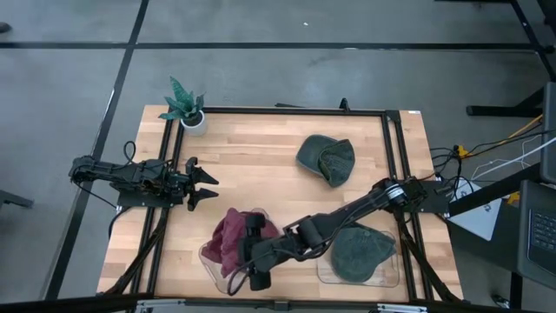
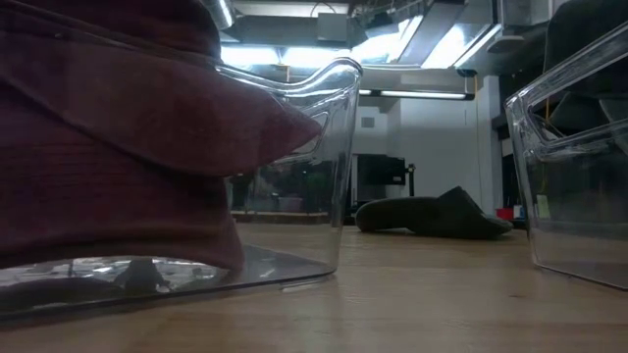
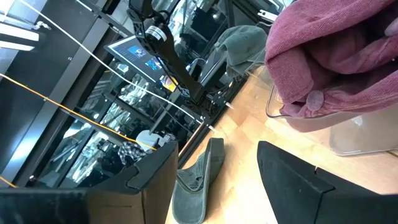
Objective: Pick & Place hat
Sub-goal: Put the gray cap into the right transparent bin
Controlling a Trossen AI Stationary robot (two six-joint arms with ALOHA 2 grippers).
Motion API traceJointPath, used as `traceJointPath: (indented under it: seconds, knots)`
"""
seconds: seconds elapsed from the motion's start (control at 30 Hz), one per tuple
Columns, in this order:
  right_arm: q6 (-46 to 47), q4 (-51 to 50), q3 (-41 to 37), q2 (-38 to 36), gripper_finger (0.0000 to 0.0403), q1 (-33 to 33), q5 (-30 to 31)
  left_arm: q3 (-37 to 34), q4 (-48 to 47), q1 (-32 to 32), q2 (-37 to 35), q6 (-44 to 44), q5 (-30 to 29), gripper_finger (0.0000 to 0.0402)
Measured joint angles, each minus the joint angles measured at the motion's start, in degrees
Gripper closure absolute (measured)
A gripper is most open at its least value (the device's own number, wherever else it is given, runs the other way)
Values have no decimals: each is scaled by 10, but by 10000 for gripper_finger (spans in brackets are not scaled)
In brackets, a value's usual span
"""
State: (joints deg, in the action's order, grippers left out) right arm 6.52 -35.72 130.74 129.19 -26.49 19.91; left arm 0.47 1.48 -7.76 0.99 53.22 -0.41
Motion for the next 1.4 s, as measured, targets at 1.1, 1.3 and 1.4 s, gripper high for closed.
traceJointPath:
  seconds: [1.1,1.3,1.4]
  knots:
    - [-52,-315,-18,-177,130,90,-60,0,0,0,0,0,0,187]
    - [-90,-293,-111,-284,130,94,-40,0,0,0,0,0,0,185]
    - [-96,-182,-271,-372,130,101,-41,0,0,0,0,0,0,185]
